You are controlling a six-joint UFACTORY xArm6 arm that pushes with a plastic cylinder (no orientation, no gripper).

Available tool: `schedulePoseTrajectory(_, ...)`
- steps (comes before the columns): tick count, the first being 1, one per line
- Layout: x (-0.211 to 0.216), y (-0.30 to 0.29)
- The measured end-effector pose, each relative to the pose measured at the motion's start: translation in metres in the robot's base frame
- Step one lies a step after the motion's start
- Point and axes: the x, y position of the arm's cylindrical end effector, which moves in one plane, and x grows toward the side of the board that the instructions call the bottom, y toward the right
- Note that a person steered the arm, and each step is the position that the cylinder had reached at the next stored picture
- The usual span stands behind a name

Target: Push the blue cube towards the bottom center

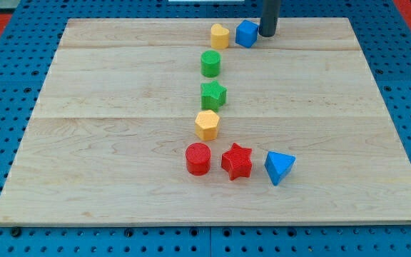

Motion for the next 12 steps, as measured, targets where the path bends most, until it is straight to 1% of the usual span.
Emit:
schedulePoseTrajectory(1, 0.007, 0.006)
schedulePoseTrajectory(2, -0.013, -0.047)
schedulePoseTrajectory(3, -0.041, -0.083)
schedulePoseTrajectory(4, -0.044, -0.116)
schedulePoseTrajectory(5, -0.041, -0.106)
schedulePoseTrajectory(6, -0.014, -0.169)
schedulePoseTrajectory(7, 0.024, -0.241)
schedulePoseTrajectory(8, -0.01, -0.249)
schedulePoseTrajectory(9, -0.039, -0.281)
schedulePoseTrajectory(10, 0.043, -0.301)
schedulePoseTrajectory(11, 0.142, -0.299)
schedulePoseTrajectory(12, 0.108, -0.294)
